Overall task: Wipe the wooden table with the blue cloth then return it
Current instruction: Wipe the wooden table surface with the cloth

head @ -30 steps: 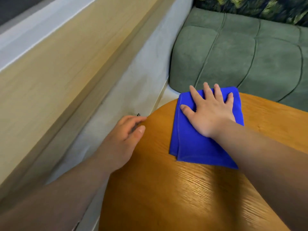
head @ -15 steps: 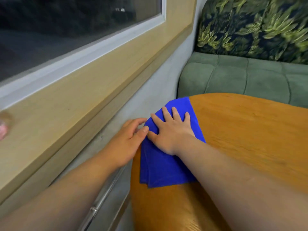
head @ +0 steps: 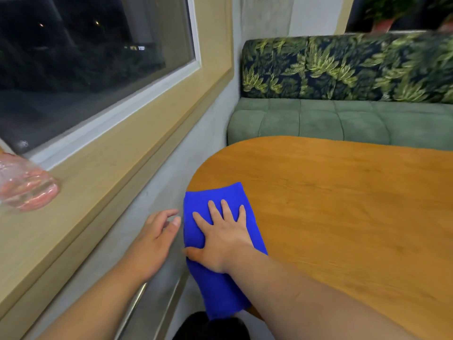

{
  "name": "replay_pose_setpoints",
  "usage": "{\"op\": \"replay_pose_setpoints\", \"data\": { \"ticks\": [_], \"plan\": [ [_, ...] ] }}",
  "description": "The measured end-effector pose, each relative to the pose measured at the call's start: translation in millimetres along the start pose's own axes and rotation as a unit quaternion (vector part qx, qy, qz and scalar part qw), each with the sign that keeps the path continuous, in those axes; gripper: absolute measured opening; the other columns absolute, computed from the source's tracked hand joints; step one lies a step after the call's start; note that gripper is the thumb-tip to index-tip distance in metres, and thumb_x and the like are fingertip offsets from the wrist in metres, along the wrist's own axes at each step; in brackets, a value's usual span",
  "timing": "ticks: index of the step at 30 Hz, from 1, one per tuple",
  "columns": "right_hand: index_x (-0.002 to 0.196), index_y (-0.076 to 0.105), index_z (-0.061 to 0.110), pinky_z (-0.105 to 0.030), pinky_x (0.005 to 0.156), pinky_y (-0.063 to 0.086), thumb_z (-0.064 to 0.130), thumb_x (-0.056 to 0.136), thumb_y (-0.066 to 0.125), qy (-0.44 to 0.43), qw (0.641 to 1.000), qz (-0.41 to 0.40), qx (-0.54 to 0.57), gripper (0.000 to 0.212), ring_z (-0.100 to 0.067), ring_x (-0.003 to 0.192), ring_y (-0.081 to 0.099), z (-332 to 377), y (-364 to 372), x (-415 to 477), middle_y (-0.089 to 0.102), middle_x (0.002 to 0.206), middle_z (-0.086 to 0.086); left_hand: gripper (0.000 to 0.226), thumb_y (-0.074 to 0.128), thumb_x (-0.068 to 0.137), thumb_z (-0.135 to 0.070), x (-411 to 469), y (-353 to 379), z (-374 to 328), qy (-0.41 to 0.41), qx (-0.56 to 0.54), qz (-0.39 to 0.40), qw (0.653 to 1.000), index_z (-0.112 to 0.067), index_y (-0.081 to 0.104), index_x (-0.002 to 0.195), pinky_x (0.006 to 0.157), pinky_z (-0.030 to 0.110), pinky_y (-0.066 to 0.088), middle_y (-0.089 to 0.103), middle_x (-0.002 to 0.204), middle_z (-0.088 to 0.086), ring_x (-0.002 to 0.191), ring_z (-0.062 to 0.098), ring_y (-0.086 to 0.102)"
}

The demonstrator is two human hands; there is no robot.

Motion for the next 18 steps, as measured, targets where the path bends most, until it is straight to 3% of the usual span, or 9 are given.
{"op": "replay_pose_setpoints", "data": {
  "ticks": [2,4,8,14,18],
  "plan": [
    [0.161,-0.001,0.040,-0.071,0.112,-0.017,0.088,0.081,0.027,0.018,1.000,-0.003,0.009,0.097,-0.036,0.154,-0.021,-6,3,-24,-0.013,0.172,-0.005,0.060,0.031,0.075,-0.068,-14,7,-14,0.018,-0.001,0.014,1.000,-0.035,0.052,0.120,0.084,-0.002,0.026,0.051,0.123,-0.005,0.106,-0.024,0.039],
    [0.161,0.001,0.039,-0.071,0.112,-0.018,0.089,0.081,0.025,0.037,0.999,-0.011,0.019,0.097,-0.036,0.154,-0.020,-15,6,-47,-0.012,0.172,-0.005,0.063,0.031,0.076,-0.067,-26,18,-30,0.034,0.000,0.035,0.999,-0.032,0.053,0.123,0.089,0.004,0.028,0.050,0.124,-0.005,0.109,-0.016,0.043],
    [0.162,0.000,0.038,-0.070,0.112,-0.018,0.090,0.082,0.020,0.076,0.997,-0.018,0.026,0.097,-0.036,0.155,-0.020,-40,10,-85,-0.012,0.172,-0.005,0.058,0.035,0.080,-0.063,-40,40,-58,0.064,0.027,0.061,0.996,-0.029,0.054,0.123,0.106,0.033,0.035,0.049,0.126,-0.006,0.119,0.006,0.045],
    [0.161,-0.003,0.040,-0.069,0.113,-0.019,0.091,0.082,0.015,0.143,0.989,-0.024,0.031,0.096,-0.034,0.155,-0.020,-99,13,-139,-0.013,0.172,-0.003,0.063,0.035,0.078,-0.067,-49,83,-95,0.113,0.095,0.097,0.984,-0.028,0.058,0.122,0.108,0.042,0.034,0.052,0.126,-0.005,0.122,0.015,0.046],
    [0.161,-0.003,0.041,-0.068,0.115,-0.016,0.091,0.081,0.014,0.193,0.980,-0.038,0.041,0.096,-0.032,0.155,-0.019,-150,12,-178,-0.012,0.172,-0.002,0.058,0.032,0.079,-0.069,-54,122,-130,0.163,0.127,0.135,0.969,-0.035,0.056,0.119,0.107,0.043,0.032,0.048,0.126,-0.015,0.124,0.011,0.043]
  ]
}}
Point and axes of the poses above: each hand's wrist, its own x-axis towards the middle knuckle, its own y-axis out of the palm, z = x × y, the point moved 2 cm from there along x, towards the middle knuckle
